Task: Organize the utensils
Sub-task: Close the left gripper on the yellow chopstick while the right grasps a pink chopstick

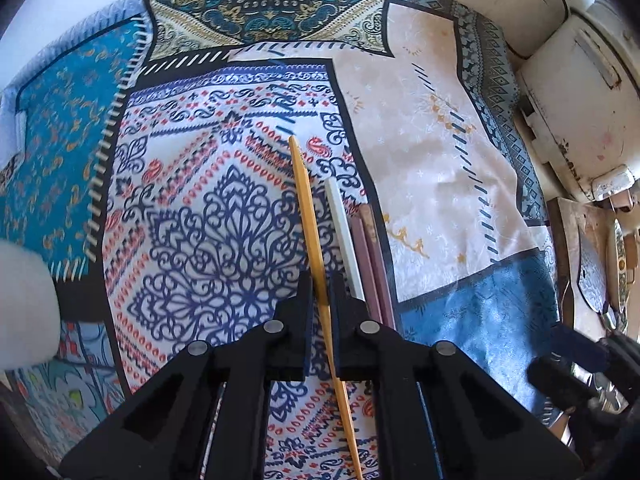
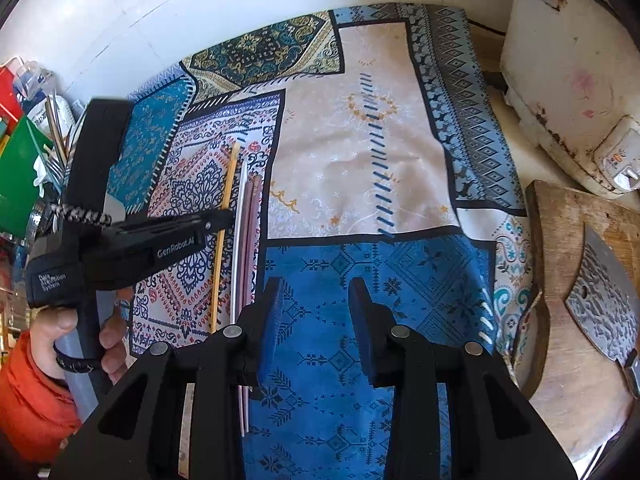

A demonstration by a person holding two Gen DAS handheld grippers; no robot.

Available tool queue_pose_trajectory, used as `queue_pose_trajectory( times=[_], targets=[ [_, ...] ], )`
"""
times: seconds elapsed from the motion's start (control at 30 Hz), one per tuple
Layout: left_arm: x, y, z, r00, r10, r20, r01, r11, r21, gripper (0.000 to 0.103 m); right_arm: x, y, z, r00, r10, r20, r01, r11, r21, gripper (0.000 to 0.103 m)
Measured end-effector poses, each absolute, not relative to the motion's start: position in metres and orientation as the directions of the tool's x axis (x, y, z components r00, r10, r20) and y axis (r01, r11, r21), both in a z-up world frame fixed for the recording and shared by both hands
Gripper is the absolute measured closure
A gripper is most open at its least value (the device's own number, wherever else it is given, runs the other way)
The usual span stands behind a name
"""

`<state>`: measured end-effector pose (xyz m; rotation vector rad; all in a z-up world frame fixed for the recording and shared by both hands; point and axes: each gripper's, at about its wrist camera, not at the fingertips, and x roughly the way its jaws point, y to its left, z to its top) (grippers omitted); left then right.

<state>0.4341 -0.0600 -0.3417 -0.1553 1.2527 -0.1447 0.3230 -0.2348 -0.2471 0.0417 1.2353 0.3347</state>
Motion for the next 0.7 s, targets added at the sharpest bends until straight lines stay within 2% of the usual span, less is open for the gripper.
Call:
queue_pose_trajectory(
  times=[0.2,0.3,0.4,0.53,0.7],
  targets=[
    [0.441,-0.058,-0.344,0.292,-0.209,-0.933,0.023,0.977,-0.211,0.098,0.328,-0.221,-0.266,0.233,0.307,-0.923,-0.236,0.938,0.252,0.072],
    [0.427,-0.052,-0.341,0.288,-0.204,-0.936,0.025,0.978,-0.205,0.098,0.334,-0.214,-0.279,0.180,0.372,-0.911,-0.211,0.919,0.333,0.072],
    [0.414,-0.043,-0.338,0.286,-0.205,-0.936,0.017,0.978,-0.209,0.098,0.338,-0.205,-0.286,0.167,0.375,-0.912,-0.202,0.918,0.341,0.073],
    [0.396,-0.027,-0.329,0.308,-0.205,-0.929,0.008,0.977,-0.213,0.098,0.343,-0.193,-0.295,0.162,0.349,-0.923,-0.214,0.925,0.313,0.084],
    [0.373,-0.017,-0.315,0.342,-0.192,-0.920,0.039,0.981,-0.190,0.098,0.350,-0.183,-0.300,0.163,0.329,-0.930,-0.241,0.927,0.286,0.089]
  ],
)
